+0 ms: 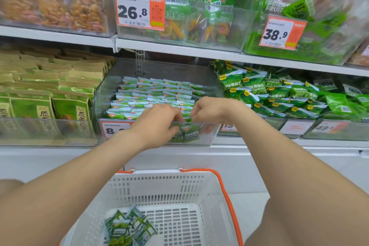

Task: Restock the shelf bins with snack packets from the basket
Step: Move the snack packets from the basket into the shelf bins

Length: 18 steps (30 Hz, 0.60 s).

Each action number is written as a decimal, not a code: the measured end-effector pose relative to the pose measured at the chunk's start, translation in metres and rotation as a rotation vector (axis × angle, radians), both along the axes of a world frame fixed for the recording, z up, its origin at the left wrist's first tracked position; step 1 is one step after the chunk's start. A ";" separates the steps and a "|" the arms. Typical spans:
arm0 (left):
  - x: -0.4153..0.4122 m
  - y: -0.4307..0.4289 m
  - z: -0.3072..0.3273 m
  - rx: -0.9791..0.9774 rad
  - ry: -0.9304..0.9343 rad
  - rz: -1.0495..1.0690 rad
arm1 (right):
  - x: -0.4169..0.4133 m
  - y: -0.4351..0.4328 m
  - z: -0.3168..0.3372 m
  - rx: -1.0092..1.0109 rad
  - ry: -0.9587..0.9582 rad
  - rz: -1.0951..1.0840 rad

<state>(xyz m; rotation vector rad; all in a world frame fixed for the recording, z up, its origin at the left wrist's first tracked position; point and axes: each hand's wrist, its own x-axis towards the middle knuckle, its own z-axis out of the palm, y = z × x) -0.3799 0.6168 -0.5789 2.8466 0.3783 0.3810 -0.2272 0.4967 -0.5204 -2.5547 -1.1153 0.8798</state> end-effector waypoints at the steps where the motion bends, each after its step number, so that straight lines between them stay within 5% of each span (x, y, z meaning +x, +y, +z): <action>1: 0.001 0.002 -0.001 -0.005 0.004 -0.006 | 0.000 0.001 0.000 -0.008 -0.018 0.006; 14: 0.016 0.002 -0.005 0.157 0.069 -0.004 | -0.004 0.003 0.004 -0.087 0.045 0.071; 18: 0.015 0.004 -0.003 0.122 0.016 0.069 | -0.005 0.003 0.009 -0.179 -0.130 0.148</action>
